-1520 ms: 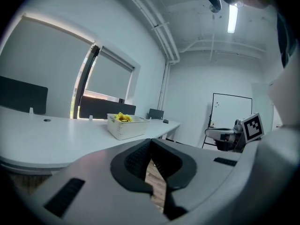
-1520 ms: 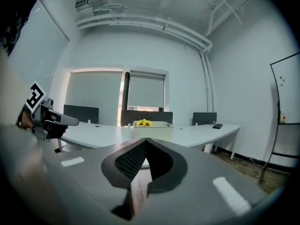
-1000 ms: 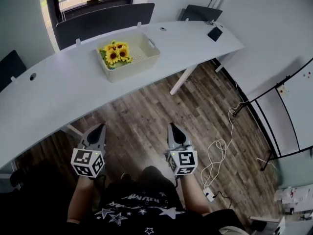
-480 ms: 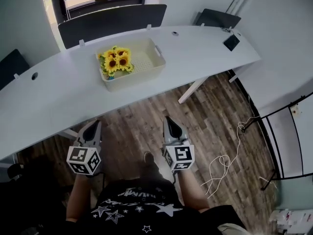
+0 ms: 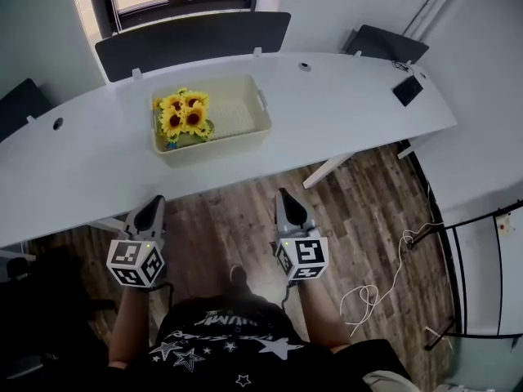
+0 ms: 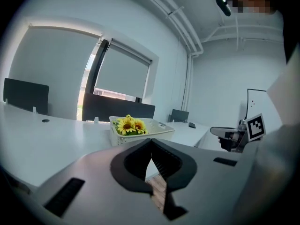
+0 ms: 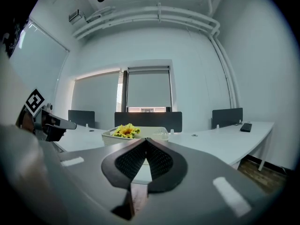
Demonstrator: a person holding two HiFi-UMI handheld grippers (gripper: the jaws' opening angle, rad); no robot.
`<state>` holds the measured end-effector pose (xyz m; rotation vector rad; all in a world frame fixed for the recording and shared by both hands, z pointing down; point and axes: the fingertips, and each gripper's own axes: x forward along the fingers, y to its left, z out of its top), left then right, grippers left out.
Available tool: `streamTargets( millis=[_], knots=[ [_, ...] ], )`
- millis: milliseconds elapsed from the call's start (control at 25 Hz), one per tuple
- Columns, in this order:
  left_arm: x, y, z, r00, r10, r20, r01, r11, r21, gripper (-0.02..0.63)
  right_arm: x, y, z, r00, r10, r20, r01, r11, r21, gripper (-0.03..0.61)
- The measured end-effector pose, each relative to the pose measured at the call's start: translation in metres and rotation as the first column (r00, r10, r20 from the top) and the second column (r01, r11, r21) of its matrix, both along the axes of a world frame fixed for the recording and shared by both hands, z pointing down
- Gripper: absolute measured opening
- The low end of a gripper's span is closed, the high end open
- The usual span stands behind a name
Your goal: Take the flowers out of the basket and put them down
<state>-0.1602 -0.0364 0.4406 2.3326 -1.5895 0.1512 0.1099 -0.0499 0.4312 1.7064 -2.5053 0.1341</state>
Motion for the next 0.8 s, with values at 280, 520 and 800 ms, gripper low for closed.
streamTargets(
  millis=[280,520,800],
  knots=[
    [0.006,-0.010,0.006,0.995,-0.101,-0.005,0.101,0.995,-0.014,0.009,-0.004,-0.036,0.003,0.994,-0.112,0.007,0.112,0.994,-0.001,0.003],
    [0.003,-0.015,0.005,0.986,-0.165,0.001,0.165,0.986,-0.014,0.009,-0.017,-0.063,0.003,0.983,-0.183,0.031,0.183,0.983,-0.002,0.002],
    [-0.023,-0.028,0.017,0.982,-0.186,0.022,0.187,0.981,-0.057,0.009,-0.052,-0.092,0.001,0.974,-0.224,0.032,0.225,0.974,-0.014,0.002]
  ],
)
